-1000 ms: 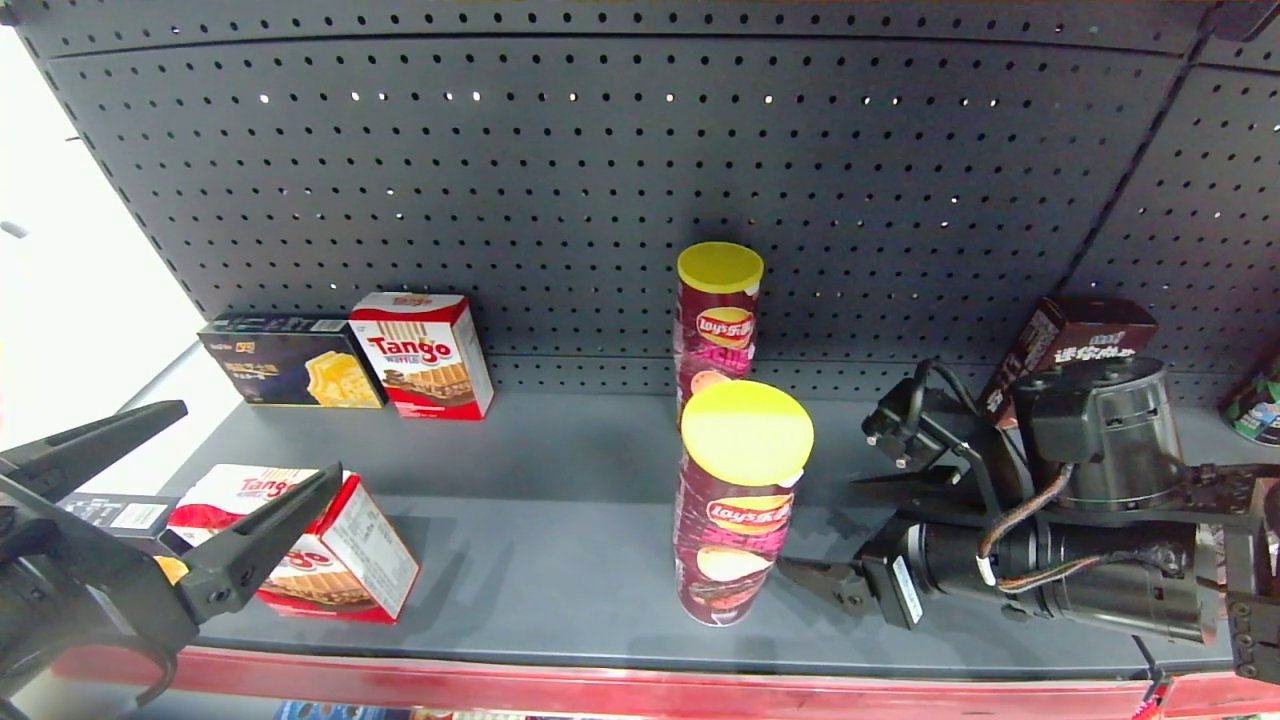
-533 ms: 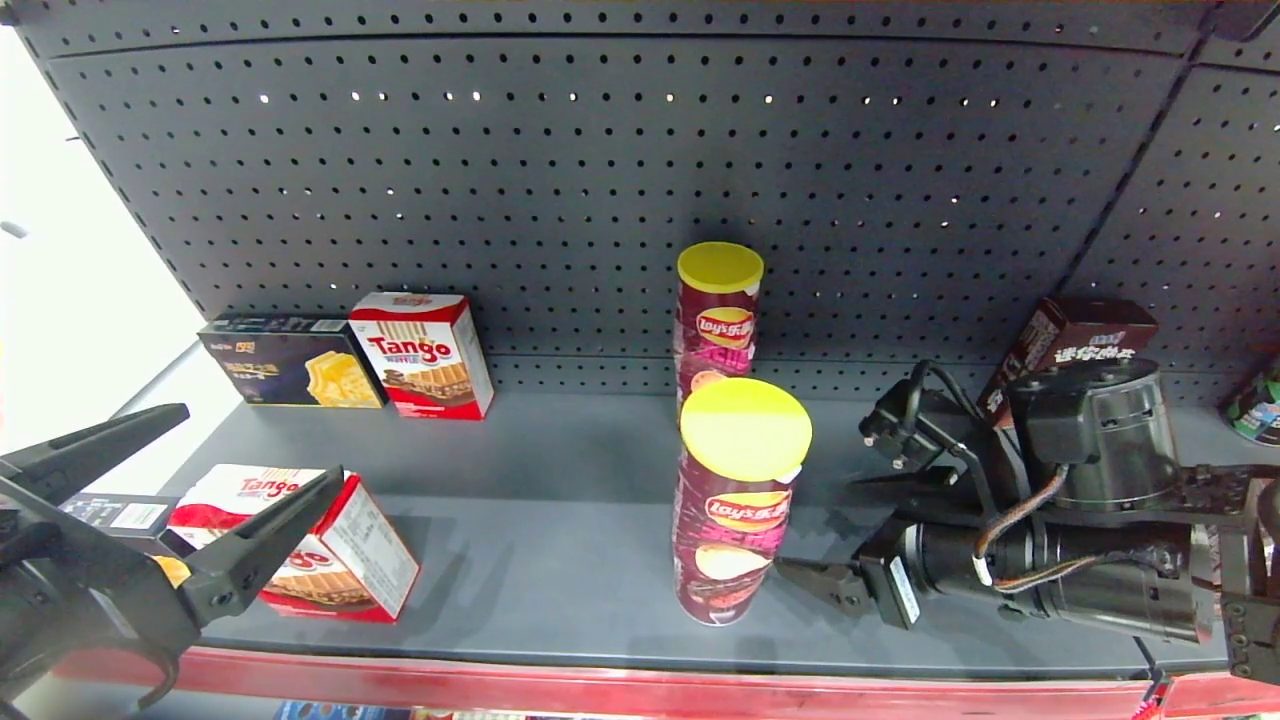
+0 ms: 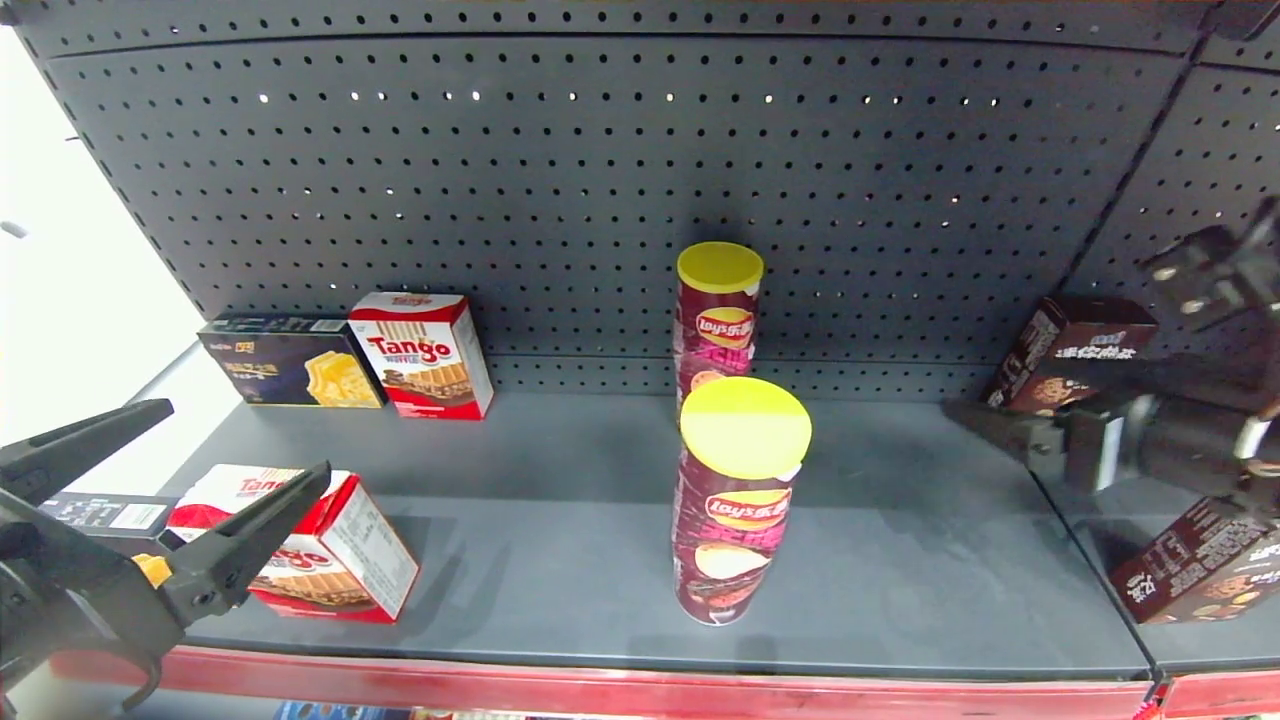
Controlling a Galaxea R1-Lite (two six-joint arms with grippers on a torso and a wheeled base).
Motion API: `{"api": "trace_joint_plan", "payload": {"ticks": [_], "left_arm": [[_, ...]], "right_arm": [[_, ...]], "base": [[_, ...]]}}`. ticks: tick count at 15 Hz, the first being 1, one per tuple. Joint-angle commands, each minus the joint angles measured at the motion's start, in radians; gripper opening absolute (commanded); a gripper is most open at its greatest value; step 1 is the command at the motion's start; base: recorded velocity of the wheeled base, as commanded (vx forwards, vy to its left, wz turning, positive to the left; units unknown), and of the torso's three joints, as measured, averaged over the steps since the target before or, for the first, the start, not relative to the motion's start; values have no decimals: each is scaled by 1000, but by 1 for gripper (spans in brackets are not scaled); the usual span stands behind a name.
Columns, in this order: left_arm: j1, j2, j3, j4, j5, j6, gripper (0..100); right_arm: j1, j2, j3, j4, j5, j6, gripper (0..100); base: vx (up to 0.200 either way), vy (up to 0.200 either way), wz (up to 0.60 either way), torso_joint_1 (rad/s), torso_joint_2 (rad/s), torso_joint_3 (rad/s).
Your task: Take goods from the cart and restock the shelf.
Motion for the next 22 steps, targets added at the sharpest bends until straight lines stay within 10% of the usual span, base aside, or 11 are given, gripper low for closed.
{"api": "trace_joint_plan", "payload": {"ticks": [1,5,11,13,17,22], "left_arm": [[2,-67,-1,6,5,5,100],[2,-248,33,80,65,19,100],[2,-731,105,585,255,34,100],[3,-903,163,681,323,37,100],[2,-946,231,669,401,60,100],[2,-946,327,614,400,65,100]], "right_arm": [[-236,-339,57,24,1,2,100],[-311,-707,278,65,3,2,100],[-361,-1141,403,478,-42,15,100],[-360,-1208,521,415,-97,41,100],[-332,-1270,739,337,-229,79,100],[-332,-1268,743,380,-7,105,100]], "base": [[0,0,0,0,0,0],[0,0,0,0,0,0],[0,0,0,0,0,0],[0,0,0,0,0,0],[0,0,0,0,0,0],[0,0,0,0,0,0]]}}
